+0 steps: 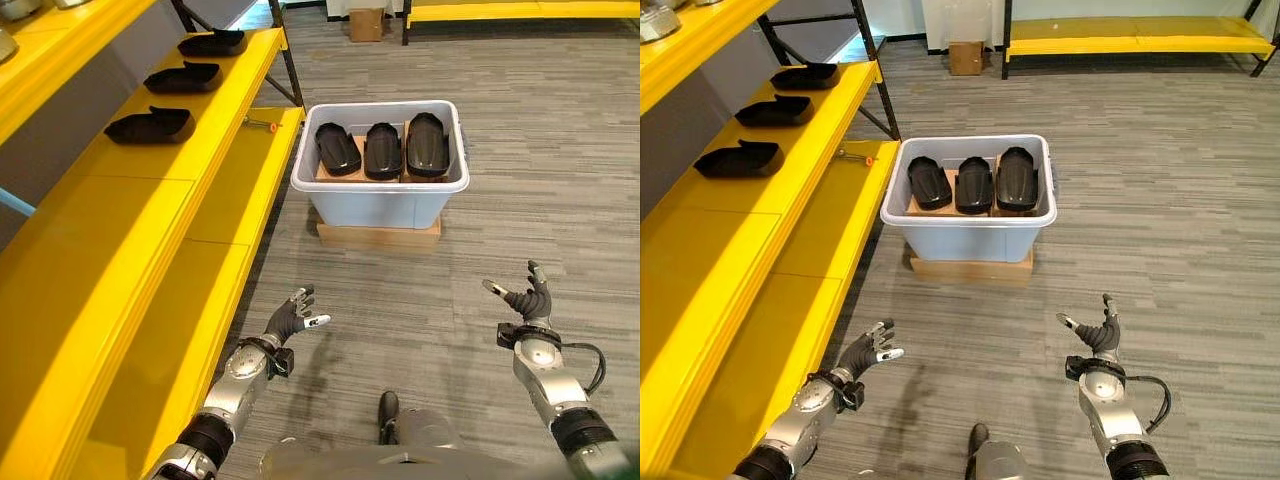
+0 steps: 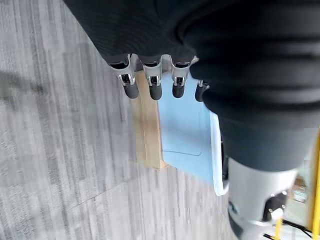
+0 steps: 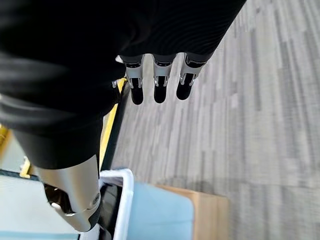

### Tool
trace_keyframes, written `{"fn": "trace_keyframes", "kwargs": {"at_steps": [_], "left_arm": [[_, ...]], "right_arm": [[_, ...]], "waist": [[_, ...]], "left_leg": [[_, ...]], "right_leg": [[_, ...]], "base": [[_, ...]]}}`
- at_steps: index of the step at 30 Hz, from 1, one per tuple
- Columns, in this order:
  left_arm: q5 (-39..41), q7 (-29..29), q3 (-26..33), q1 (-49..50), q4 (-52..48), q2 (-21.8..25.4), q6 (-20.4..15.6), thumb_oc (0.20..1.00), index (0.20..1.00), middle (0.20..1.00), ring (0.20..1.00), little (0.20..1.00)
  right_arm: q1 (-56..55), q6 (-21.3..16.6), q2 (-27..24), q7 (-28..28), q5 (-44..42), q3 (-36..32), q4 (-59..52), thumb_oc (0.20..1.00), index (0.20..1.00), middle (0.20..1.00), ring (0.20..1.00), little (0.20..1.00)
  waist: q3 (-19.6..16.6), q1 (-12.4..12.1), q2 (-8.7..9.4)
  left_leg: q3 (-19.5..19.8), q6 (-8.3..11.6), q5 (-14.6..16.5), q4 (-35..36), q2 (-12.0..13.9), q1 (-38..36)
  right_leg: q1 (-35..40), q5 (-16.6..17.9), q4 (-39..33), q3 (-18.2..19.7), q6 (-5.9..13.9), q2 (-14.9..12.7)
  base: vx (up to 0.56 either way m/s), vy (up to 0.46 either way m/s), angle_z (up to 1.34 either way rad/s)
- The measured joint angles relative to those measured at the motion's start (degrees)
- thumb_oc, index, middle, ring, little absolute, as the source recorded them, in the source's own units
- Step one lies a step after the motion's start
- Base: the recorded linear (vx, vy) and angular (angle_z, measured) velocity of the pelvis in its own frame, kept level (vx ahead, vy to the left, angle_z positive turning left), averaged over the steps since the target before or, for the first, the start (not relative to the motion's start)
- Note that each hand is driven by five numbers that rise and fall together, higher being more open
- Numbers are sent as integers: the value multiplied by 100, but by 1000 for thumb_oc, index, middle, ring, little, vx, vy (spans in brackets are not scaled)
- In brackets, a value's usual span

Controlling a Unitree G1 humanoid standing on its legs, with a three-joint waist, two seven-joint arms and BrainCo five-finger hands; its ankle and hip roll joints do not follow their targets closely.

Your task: Move parts from the plastic box to the shelf.

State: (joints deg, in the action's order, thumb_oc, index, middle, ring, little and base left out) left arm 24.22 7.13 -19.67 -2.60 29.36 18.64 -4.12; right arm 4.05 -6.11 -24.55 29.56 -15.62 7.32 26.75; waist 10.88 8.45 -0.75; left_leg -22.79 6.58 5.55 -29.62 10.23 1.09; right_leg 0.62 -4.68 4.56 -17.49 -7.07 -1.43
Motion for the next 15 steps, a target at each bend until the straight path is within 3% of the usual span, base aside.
{"fn": "trace_keyframes", "kwargs": {"at_steps": [1,3,6,7,8,9,10,12,15], "left_arm": [[7,-5,18,12,4,10,0,1000,1000,1000,1000,1000],[216,2,22,5,22,45,-1,1000,1000,1000,1000,1000],[956,146,147,228,92,-45,23,1000,1000,1000,1000,1000],[1018,212,185,268,164,-44,21,1000,1000,1000,1000,1000],[1006,338,441,350,396,-37,13,1000,1000,1000,1000,1000],[933,350,588,393,517,-9,-2,1000,1000,1000,1000,1000],[798,345,633,393,569,-5,-39,1000,1000,1000,1000,1000],[632,349,639,373,603,15,-121,1000,1000,1000,1000,1000],[652,438,651,253,568,19,-145,1000,1000,1000,1000,1000]], "right_arm": [[-10,6,-9,11,-6,-8,-4,1000,1000,1000,1000,1000],[-15,7,-16,-15,-1,-7,-93,1000,1000,1000,1000,1000],[-5,7,98,-333,26,120,-95,1000,1000,1000,1000,1000],[-21,7,101,-432,46,287,-82,1000,1000,1000,1000,1000],[-37,13,135,-546,63,696,13,1000,1000,1000,1000,1000],[-105,12,163,-723,65,818,36,1000,1000,1000,1000,1000],[-110,12,151,-815,58,825,45,1000,1000,1000,1000,1000],[-146,12,117,-923,51,808,53,1000,1000,1000,1000,1000],[-247,16,102,-980,-6,705,50,1000,1000,1000,1000,1000]], "waist": [[40,-2,72],[78,-5,138],[83,-123,166],[87,-155,168],[74,-223,131],[101,-252,169],[124,-298,194],[138,-285,158],[153,-191,140]], "left_leg": [[-146,-124,130,579,-181,-11],[-341,-153,-7,1939,-321,5],[-145,-140,-671,3156,-110,139],[33,-48,-865,3353,18,271],[491,137,-1129,3534,383,381],[528,52,-1137,3408,470,375],[571,36,-1130,3311,387,322],[588,-26,-1127,3115,168,239],[255,-239,-1092,2831,-142,3]], "right_leg": [[130,-12,-70,21,21,0],[378,-25,-296,20,48,52],[620,-23,-430,242,52,194],[683,-25,-473,397,59,253],[837,-69,-550,623,153,401],[1013,-61,-540,860,145,390],[999,-114,-437,1038,234,357],[1112,-155,-374,1033,301,242],[1187,-259,-402,977,409,102]], "base": [[195,123,19],[219,141,7],[352,162,-39],[651,361,-88],[669,478,-102],[521,413,-116],[305,294,-96],[167,217,-57],[235,290,-15]]}}
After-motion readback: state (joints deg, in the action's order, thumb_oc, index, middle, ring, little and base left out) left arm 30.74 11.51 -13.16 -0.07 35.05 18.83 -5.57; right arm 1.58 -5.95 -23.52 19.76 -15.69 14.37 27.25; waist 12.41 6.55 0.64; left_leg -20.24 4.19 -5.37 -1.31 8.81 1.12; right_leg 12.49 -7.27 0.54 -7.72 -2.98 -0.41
